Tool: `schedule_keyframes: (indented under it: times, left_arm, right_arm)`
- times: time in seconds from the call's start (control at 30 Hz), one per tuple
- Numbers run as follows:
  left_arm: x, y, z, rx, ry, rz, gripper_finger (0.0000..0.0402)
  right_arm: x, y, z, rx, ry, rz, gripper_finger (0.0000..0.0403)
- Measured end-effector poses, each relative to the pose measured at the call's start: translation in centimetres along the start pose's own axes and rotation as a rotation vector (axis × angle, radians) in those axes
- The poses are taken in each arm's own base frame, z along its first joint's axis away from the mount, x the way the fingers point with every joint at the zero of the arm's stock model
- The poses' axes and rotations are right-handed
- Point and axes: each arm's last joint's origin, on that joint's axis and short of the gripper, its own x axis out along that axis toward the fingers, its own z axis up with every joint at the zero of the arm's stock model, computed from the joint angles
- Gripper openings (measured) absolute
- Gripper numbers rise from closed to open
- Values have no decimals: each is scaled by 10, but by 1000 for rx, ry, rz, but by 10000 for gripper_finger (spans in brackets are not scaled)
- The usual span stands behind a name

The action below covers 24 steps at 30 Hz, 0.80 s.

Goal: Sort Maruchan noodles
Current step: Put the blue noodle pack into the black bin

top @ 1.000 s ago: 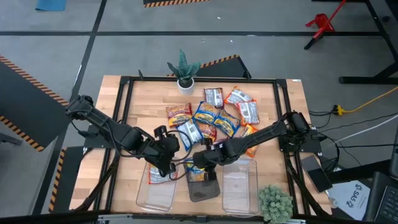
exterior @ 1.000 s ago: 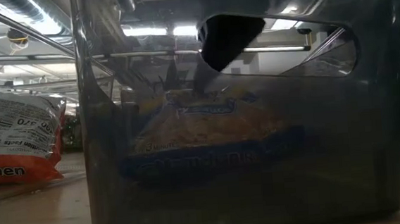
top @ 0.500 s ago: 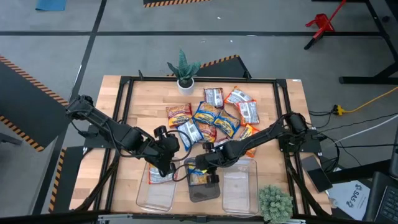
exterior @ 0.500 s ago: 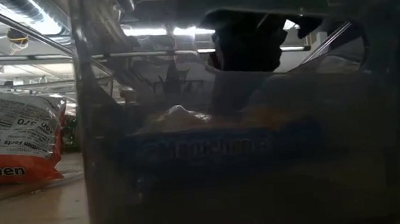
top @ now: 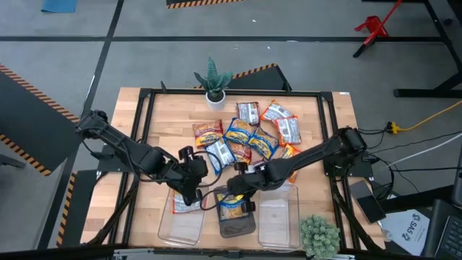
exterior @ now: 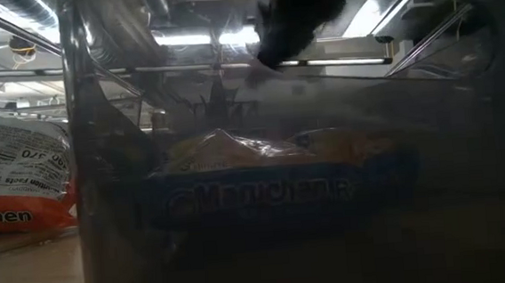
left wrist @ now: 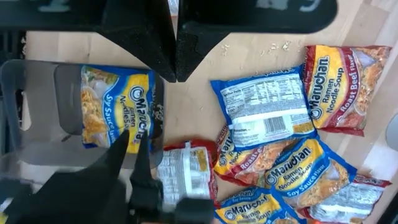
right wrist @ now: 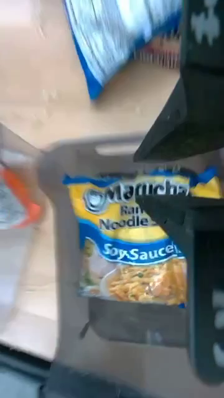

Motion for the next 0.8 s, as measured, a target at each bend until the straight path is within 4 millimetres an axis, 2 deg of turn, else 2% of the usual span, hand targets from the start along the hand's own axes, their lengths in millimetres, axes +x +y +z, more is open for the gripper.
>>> schedule_keyframes:
  times: [0.17, 0.37, 0.6, 0.8]
  left_arm:
    - [-5, 17, 9, -78, -30, 23, 7]
    - [9, 51, 31, -45, 19, -15, 61]
    - [46, 79, 59, 138, 1, -125, 134]
    - [87, 116, 64, 225, 112, -78, 163]
  right_arm:
    - [-44, -9, 12, -13, 16, -46, 129]
    - [-94, -28, 4, 6, 84, -154, 159]
    - [-153, -57, -19, 51, 194, -280, 184]
    - [-211, -83, -38, 153, 148, -349, 189]
